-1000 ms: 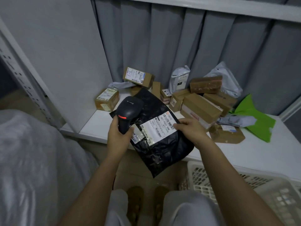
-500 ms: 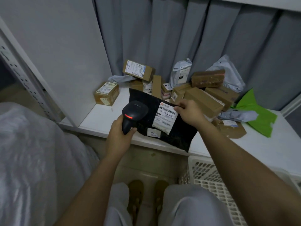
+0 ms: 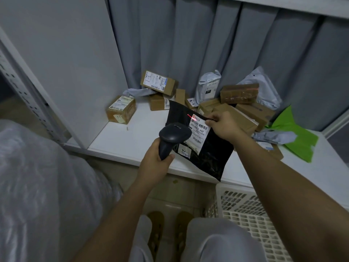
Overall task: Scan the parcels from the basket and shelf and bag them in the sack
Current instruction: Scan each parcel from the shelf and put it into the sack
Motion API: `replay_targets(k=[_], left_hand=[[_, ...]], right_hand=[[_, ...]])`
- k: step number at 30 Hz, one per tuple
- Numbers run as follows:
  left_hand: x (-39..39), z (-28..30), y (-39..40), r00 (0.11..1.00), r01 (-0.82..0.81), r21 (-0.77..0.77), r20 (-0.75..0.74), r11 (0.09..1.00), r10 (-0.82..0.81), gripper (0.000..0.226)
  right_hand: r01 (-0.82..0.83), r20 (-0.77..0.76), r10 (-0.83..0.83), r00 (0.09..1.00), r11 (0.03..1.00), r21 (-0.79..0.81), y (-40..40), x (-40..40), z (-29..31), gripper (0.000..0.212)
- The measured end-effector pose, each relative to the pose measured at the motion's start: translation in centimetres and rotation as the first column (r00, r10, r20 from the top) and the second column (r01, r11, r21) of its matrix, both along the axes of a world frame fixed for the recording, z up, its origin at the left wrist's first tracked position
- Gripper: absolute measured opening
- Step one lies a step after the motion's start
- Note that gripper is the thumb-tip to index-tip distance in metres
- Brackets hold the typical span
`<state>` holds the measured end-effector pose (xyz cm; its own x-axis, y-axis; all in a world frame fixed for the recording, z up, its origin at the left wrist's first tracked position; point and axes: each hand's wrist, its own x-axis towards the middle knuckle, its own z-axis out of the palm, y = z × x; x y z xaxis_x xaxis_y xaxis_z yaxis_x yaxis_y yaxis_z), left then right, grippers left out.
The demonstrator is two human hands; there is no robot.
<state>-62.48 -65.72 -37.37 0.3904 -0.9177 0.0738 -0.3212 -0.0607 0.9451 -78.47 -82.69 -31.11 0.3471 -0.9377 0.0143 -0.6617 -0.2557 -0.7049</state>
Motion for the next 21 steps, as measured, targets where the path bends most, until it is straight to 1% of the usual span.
replay_targets(k=[4, 14, 17, 21], left_hand=[[-0.1, 0.0, -0.1, 1.000, 0.003, 0.057, -0.003, 0.998, -0.003, 0.039], [-0.4, -0.2, -0.4, 1.000, 0.009, 0.084, 0.017, 0.996, -0.010, 0.040], [-0.5, -0.1, -0.4, 1.000, 0.006, 0.066, -0.004, 0.998, -0.006, 0.041], [-0.9, 0.5, 0.2, 0.996, -0.051, -0.044, -0.074, 0.998, 0.047, 0.044]], right_hand=[[-0.008, 0.003, 0.008, 1.000, 1.000, 0.001, 0.1, -0.1, 0.4, 0.011], [-0.032, -0.033, 0.031, 0.999, 0.999, -0.016, 0.0, -0.5, 1.2, 0.014], [-0.032, -0.023, 0.031, 0.999, 0.999, -0.013, 0.1, -0.6, 1.3, 0.014], [-0.033, 0.014, 0.034, 0.999, 0.998, -0.053, 1.2, -0.8, 2.0, 0.013]])
